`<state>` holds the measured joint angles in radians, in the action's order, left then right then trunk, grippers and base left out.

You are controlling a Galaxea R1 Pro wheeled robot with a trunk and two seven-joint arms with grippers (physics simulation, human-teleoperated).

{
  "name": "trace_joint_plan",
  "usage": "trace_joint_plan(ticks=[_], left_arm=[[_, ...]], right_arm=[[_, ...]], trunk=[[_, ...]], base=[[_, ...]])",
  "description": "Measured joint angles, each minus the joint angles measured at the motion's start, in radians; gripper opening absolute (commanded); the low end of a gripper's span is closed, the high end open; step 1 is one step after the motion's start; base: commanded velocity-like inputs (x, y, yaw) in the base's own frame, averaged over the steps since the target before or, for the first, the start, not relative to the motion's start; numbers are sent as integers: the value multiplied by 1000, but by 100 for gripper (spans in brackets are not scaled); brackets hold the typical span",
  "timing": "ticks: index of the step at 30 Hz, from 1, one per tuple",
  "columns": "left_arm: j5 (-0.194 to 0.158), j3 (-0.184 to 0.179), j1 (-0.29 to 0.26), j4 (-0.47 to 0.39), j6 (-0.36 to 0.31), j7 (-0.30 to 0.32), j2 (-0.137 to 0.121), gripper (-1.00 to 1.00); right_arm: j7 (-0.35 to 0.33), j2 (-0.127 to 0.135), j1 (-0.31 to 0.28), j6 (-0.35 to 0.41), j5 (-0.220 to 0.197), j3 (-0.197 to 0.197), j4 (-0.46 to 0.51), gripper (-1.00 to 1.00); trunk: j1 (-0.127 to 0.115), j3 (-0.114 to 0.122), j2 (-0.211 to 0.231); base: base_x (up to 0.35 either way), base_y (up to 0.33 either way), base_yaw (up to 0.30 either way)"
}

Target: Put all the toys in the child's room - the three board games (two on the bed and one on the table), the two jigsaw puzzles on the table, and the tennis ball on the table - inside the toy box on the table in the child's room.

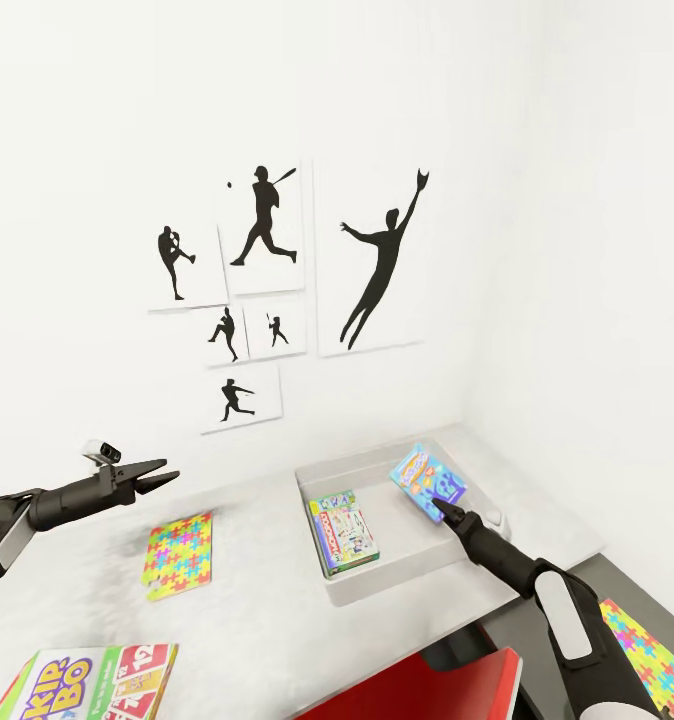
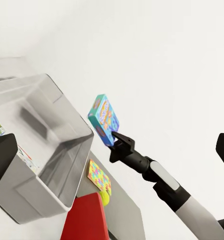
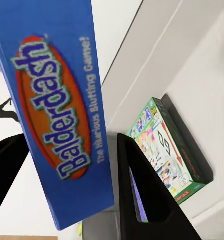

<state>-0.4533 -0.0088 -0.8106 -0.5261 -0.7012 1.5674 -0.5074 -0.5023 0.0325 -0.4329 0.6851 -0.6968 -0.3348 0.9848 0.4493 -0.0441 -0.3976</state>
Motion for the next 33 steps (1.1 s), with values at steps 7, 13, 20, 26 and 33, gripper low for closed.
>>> trace_joint_plan(ticks=[7, 13, 20, 26, 33], left_arm=[[0, 0, 0, 0, 0, 0, 0, 100], [0, -1, 0, 0, 0, 0, 0, 100], [0, 0, 0, 0, 0, 0, 0, 100], [0, 1, 0, 0, 0, 0, 0, 100], [0, 1, 0, 0, 0, 0, 0, 100]], right_arm=[[16, 0, 0, 0, -4, 0, 0, -100], [18, 0, 0, 1, -3, 0, 0, -100], [34, 0, 0, 1, -4, 0, 0, 100], [57, 0, 0, 1, -7, 0, 0, 100], [59, 0, 0, 1, -10, 0, 0, 100]], trunk=[[0, 0, 0], [0, 0, 0], [0, 0, 0], [0, 0, 0], [0, 0, 0]], base=[[0, 0, 0], [0, 0, 0], [0, 0, 0], [0, 0, 0], [0, 0, 0]])
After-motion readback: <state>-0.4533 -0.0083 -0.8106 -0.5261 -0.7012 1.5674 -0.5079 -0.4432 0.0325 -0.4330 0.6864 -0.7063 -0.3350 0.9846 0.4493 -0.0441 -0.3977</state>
